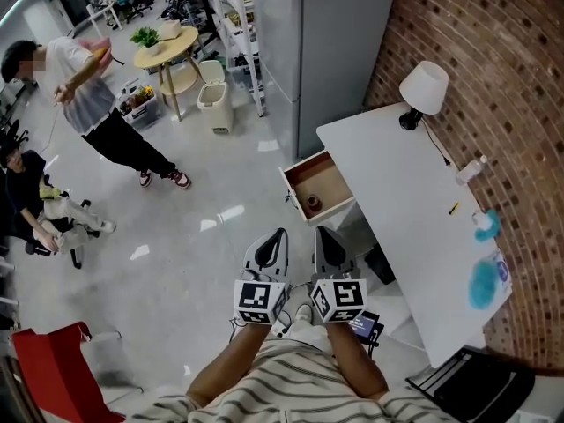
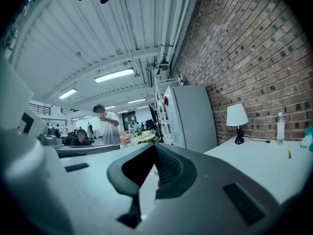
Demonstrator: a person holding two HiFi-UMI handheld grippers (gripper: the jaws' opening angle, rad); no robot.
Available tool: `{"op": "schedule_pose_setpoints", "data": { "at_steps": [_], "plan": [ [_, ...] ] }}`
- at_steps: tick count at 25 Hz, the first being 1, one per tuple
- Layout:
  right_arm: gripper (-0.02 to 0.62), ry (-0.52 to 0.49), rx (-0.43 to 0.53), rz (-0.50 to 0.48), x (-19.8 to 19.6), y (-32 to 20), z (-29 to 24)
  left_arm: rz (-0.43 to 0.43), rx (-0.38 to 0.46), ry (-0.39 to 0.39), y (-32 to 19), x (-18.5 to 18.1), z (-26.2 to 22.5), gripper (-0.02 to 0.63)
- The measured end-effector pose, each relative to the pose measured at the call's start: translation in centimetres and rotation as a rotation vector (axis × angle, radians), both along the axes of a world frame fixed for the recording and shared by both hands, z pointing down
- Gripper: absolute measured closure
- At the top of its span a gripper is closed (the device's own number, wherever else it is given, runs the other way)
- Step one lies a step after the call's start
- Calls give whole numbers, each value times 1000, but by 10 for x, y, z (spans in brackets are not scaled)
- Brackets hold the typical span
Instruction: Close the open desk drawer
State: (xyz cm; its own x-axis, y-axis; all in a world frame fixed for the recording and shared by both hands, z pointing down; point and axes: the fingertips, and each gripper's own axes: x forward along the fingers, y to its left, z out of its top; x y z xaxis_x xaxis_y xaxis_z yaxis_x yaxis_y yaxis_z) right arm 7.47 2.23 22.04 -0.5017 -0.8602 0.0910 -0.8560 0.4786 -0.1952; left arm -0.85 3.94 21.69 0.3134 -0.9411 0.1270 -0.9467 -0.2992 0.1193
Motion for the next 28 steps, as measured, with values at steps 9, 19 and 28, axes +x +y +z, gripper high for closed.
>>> {"op": "schedule_pose_setpoints", "data": {
  "at_steps": [9,19,28],
  "plan": [
    [584,7,-13,70,-66,-71,1,100,-13,0,-73,-59,4,603],
    [584,16,-37,189,-93,-115,30,226,-53,17,-130,-83,28,603],
    [584,55,-68,184,-78,-155,59,215,-89,38,-170,-65,59,603]
  ]
}}
